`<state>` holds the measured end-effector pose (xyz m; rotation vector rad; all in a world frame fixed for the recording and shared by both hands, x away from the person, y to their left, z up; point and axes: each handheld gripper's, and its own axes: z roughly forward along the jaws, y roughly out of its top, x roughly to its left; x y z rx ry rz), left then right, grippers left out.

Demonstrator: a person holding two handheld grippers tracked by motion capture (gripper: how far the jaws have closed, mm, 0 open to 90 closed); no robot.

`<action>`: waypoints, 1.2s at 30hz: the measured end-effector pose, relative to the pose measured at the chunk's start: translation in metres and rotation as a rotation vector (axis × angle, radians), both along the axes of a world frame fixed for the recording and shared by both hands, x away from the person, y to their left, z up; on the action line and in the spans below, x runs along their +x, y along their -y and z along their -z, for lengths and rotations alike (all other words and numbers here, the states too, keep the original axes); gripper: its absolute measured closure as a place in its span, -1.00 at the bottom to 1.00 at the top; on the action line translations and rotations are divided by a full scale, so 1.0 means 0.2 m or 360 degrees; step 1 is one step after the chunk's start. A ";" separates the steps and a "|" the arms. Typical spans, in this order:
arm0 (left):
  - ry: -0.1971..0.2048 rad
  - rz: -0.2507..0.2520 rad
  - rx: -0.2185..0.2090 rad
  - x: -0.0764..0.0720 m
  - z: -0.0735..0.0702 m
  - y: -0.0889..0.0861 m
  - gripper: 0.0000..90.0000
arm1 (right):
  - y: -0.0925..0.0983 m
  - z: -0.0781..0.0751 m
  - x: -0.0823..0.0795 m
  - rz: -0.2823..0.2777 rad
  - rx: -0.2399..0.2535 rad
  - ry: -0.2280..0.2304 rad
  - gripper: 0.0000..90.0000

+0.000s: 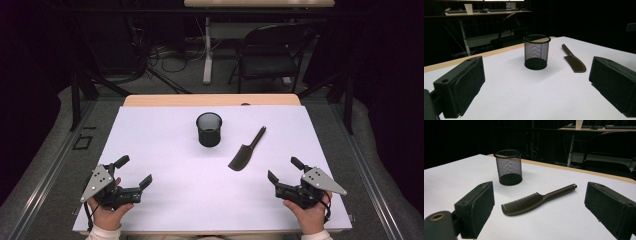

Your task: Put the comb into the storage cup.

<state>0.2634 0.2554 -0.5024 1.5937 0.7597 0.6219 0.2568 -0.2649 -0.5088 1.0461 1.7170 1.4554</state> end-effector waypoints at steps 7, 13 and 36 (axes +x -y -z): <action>-0.0024 0.0010 0.0013 0.01 0.01 0.01 -0.99 | -0.01 0.01 0.01 -0.0019 -0.0027 -0.0010 -0.68; -0.0033 0.0000 0.0019 0.00 0.01 0.00 -0.99 | -0.01 0.01 0.04 -0.0034 -0.0074 -0.0044 -0.65; -0.0087 -0.0004 0.0072 -0.03 0.02 0.01 -0.95 | -0.01 0.00 0.14 -0.0039 -0.0148 -0.0272 -0.19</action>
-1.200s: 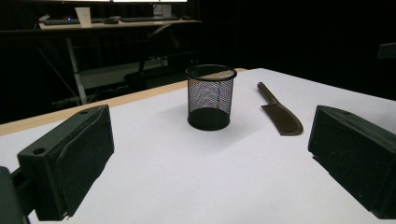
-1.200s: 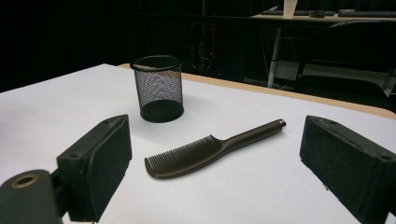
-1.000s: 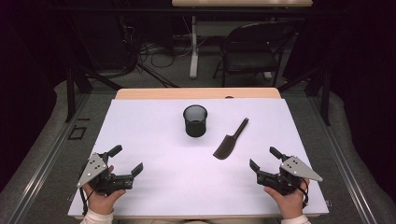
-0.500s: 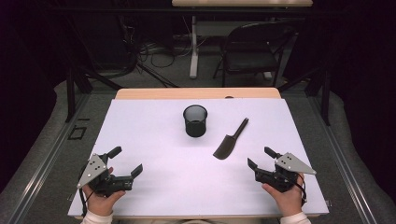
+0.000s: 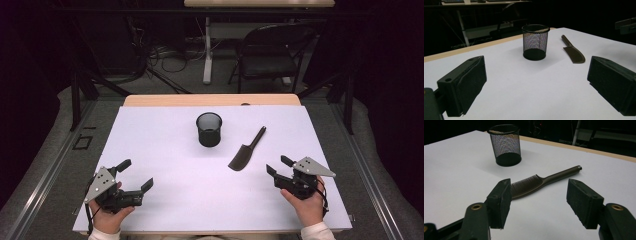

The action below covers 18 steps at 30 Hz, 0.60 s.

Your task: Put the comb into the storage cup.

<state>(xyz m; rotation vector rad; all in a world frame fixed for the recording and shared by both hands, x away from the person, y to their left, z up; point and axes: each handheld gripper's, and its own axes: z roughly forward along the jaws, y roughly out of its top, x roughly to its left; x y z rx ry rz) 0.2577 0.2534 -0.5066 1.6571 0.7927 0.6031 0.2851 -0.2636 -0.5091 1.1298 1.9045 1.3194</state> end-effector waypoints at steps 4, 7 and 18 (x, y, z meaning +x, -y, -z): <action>-0.0012 -0.0014 -0.0002 -0.01 0.00 -0.01 -0.95 | 0.01 -0.02 0.03 0.0013 -0.0021 -0.0042 -0.18; -0.0010 -0.0023 -0.0012 -0.01 0.00 -0.01 -0.95 | 0.01 -0.04 0.06 0.0022 -0.0049 -0.0082 -0.16; -0.0038 -0.0036 -0.0025 0.00 0.01 -0.01 -0.94 | 0.01 -0.06 0.17 0.0006 -0.0120 -0.0264 -0.08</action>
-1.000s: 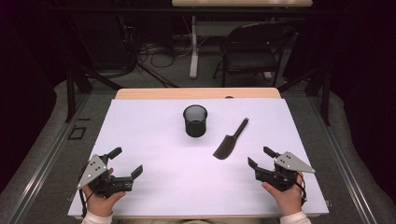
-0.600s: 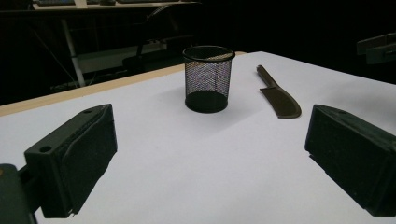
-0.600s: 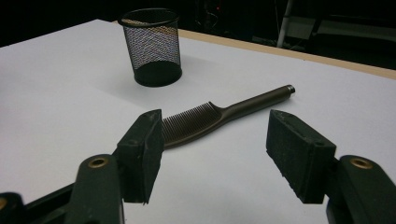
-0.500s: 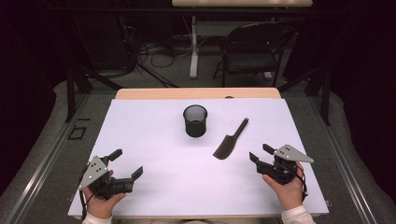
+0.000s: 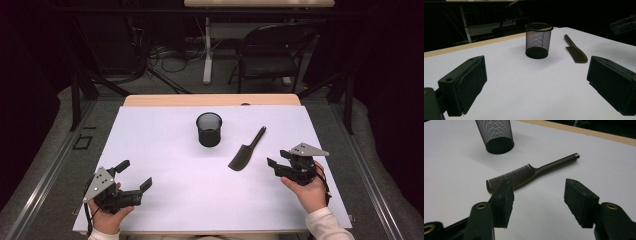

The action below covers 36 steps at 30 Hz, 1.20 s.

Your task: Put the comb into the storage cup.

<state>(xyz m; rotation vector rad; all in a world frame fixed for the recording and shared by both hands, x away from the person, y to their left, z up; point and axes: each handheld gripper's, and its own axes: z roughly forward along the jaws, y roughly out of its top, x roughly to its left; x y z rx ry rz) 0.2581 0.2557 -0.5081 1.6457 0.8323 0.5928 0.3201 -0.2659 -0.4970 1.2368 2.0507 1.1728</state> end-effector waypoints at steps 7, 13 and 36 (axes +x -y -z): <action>-0.0009 -0.0002 0.0007 0.00 0.00 0.00 -0.94 | 0.00 -0.01 0.07 0.0028 -0.0018 -0.0088 -0.02; -0.0013 -0.0001 0.0009 0.00 0.00 0.00 -0.94 | -0.02 -0.02 0.13 0.0012 -0.0042 -0.0123 0.07; -0.0029 0.0011 0.0013 0.01 0.01 0.01 -0.92 | -0.12 -0.10 0.34 -0.0005 -0.0064 -0.0216 0.35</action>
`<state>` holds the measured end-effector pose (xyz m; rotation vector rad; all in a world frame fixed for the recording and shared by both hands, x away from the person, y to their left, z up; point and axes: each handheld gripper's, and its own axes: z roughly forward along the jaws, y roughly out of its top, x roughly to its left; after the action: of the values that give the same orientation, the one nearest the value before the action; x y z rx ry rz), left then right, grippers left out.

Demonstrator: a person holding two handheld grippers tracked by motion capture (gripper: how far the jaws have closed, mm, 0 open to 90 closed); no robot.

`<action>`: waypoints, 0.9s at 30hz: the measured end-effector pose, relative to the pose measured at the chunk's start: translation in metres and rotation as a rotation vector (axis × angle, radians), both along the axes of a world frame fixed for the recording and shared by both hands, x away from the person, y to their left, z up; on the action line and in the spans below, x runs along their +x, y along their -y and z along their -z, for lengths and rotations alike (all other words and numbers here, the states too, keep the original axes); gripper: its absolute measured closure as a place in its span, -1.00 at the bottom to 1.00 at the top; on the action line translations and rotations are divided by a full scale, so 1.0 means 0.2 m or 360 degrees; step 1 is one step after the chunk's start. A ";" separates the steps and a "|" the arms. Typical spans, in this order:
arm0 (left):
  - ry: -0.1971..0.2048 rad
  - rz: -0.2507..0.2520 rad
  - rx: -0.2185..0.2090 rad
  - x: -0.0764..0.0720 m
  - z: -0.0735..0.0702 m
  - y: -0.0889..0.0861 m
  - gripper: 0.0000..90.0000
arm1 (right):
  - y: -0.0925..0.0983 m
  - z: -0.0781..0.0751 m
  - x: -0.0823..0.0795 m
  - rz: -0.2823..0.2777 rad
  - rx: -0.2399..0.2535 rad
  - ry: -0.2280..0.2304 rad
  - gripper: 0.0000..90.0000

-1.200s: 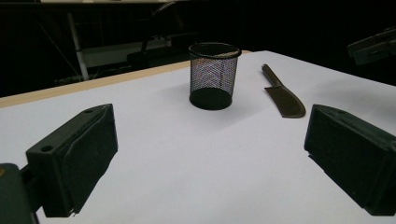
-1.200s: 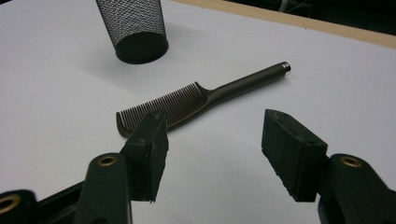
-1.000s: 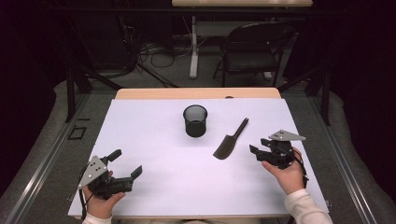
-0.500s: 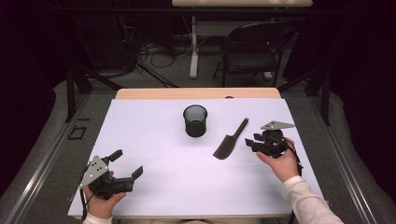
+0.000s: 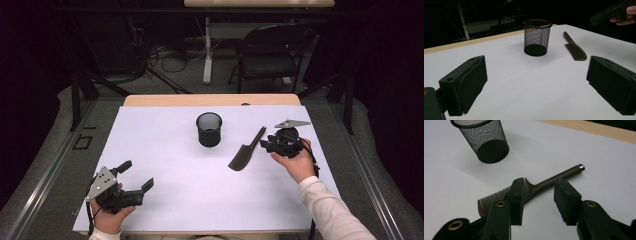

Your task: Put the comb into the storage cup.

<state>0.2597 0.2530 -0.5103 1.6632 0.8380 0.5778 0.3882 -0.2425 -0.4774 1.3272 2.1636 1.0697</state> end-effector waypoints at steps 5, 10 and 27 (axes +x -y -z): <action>-0.0004 0.0001 -0.0003 0.00 0.00 0.00 -0.92 | -0.01 -0.02 0.04 0.0010 -0.0020 -0.0002 0.43; -0.0005 0.0003 0.0004 0.00 0.00 0.00 -0.92 | -0.03 -0.04 0.10 0.0025 -0.0040 -0.0032 0.51; -0.0015 -0.0004 -0.0004 0.00 0.00 0.00 -0.89 | -0.07 -0.01 0.24 0.0100 -0.0130 -0.0087 1.00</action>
<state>0.2604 0.2539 -0.5110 1.6641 0.8474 0.5709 0.4363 -0.2291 -0.4764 1.3926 2.1649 0.9213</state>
